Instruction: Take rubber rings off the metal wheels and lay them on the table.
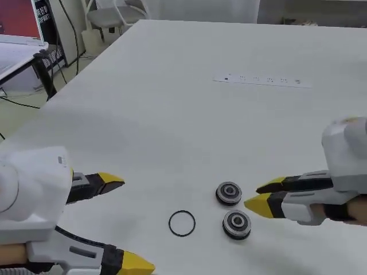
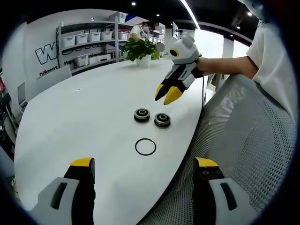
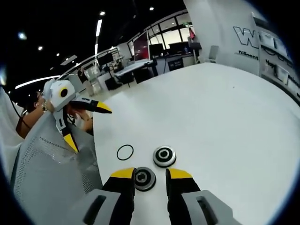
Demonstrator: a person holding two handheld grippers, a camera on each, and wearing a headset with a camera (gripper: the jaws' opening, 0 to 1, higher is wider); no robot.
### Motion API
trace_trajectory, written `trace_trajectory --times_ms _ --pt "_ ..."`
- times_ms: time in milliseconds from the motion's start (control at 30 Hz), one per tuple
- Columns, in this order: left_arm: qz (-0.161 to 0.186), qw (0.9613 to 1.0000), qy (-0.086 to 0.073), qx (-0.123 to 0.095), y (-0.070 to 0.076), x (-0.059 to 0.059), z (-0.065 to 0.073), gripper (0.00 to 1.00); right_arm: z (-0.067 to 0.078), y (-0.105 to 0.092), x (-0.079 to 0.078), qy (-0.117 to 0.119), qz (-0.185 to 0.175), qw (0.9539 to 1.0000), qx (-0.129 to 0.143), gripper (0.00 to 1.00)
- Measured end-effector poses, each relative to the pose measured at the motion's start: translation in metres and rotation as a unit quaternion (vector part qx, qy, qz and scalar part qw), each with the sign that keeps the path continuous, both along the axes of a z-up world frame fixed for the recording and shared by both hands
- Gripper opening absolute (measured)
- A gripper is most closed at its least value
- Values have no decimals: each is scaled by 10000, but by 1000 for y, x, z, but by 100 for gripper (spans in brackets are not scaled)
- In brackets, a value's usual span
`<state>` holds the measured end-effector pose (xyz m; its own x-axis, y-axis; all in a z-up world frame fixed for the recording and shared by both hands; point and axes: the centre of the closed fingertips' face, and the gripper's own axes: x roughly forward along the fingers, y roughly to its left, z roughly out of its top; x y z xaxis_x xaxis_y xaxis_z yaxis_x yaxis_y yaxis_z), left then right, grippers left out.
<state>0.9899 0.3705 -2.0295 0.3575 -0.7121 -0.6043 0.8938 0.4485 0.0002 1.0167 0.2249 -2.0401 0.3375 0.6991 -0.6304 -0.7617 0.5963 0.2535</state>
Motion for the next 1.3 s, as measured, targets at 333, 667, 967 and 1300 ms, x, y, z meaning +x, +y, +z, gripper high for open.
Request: trace_trajectory --times_ms 333,667,967,1300 --pt "-31 10000 -11 11 0 -1 0 84 -16 1 -7 -53 385 9985 -374 30" --pt "-171 9997 -162 52 -3 -1 5 85 -21 4 -11 -30 540 9976 -436 31" --pt "-658 9976 -198 -59 -23 -13 31 83 -26 12 -19 -24 776 9960 -440 36" --pt "-1345 9892 -548 -194 -58 -18 68 85 -32 14 -21 -53 871 9946 -562 38"
